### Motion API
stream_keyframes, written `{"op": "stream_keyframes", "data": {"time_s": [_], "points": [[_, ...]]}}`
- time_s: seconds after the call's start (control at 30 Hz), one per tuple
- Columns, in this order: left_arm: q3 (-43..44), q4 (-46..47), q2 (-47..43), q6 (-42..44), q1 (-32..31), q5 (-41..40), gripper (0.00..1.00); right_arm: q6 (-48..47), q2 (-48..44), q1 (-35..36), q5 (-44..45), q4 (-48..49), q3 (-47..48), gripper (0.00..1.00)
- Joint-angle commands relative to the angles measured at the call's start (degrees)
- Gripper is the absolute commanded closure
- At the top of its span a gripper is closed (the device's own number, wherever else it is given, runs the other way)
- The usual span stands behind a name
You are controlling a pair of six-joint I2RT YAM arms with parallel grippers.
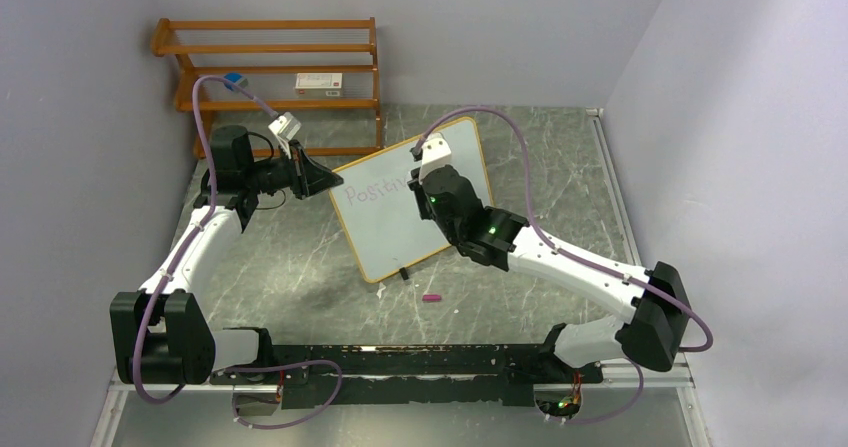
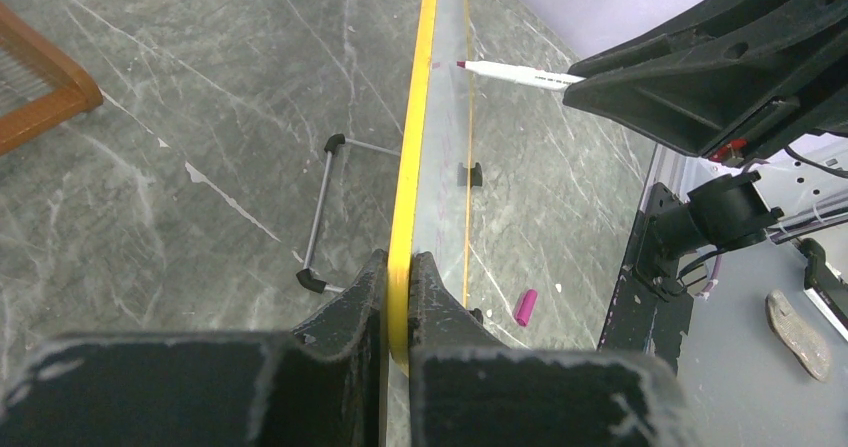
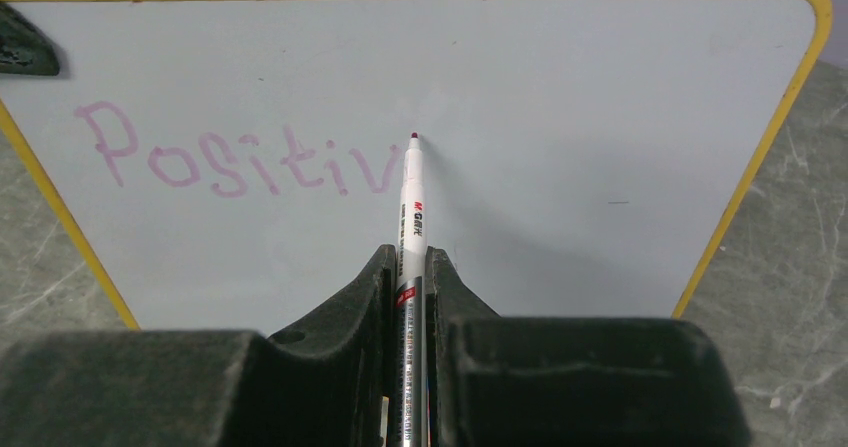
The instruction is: Write a sentence on the whiteboard
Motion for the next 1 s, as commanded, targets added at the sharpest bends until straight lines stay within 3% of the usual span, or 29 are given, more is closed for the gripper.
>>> {"op": "stream_keyframes", "data": {"time_s": [0.0,0.6,0.97], "points": [[0.6,-1.9,0.8,4.9,-0.8,-1.9,0.95,0.5,0.1,-1.0,0.0,1.1,0.6,1.0],[0.6,-2.0,0.6,5.0,-0.8,-1.8,0.95,1.1,1.9,-1.6,-0.3,1.2,1.1,1.0],[0.8,-2.5,0.7,5.4,-0.8,-2.6,0.95,1.8,-1.5,-1.6,-1.1,-1.1,0.2,1.0]]}}
